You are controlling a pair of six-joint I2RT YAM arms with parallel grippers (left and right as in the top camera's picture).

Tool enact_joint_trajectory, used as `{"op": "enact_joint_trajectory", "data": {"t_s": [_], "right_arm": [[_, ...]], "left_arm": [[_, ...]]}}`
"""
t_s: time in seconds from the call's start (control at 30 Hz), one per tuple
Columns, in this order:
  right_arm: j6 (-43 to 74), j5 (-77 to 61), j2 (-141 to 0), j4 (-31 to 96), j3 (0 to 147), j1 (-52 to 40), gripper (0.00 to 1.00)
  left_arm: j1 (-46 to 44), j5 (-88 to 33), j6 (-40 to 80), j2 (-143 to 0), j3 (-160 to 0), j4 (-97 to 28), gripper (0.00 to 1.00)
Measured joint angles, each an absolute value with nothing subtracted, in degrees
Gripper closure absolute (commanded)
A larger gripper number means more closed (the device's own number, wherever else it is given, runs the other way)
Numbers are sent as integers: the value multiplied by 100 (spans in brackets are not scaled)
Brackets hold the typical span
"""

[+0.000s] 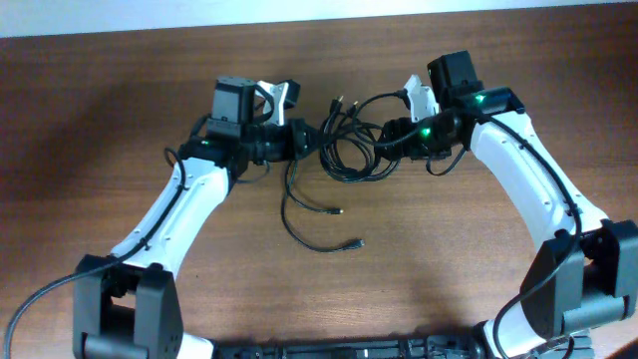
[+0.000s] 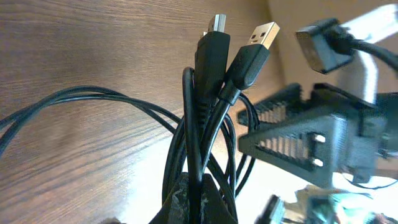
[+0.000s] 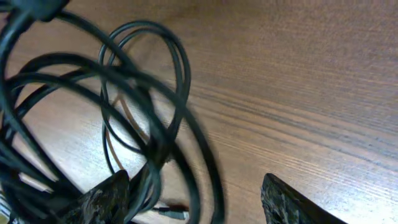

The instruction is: Untangle cables

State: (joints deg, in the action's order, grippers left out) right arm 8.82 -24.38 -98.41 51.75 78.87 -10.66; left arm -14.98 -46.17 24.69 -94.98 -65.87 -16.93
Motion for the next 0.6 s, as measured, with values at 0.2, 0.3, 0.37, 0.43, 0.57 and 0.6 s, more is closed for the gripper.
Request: {"op": "enact_joint_trajectory", "data": {"t_s": [0.2, 0.3, 0.37, 0.43, 0.57, 0.6], "right_arm": [[934, -2672, -9889, 5033, 7887, -1066, 34], [978, -3111, -9959, 4856, 7887, -1066, 41], [1000, -3358, -9963, 4807, 7887, -1066, 57], [1028, -3662, -9963, 4794, 7887, -1066, 74], [1033, -3872, -9966, 4945, 7887, -1066, 87], [1046, -3896, -9966, 4976, 7887, -1066, 87]], "left_arm": [[-1341, -5380, 2471, -9498, -6587, -1693, 100], [-1343, -5498, 2471, -9498, -6587, -1693, 100], [-1341, -5542, 2471, -9498, -6587, -1693, 100], [-1341, -5572, 2471, -9498, -6587, -1693, 100], [-1334, -5577, 2469, -9498, -6587, -1693, 100], [-1328, -5577, 2469, -9498, -6587, -1693, 100]]}}
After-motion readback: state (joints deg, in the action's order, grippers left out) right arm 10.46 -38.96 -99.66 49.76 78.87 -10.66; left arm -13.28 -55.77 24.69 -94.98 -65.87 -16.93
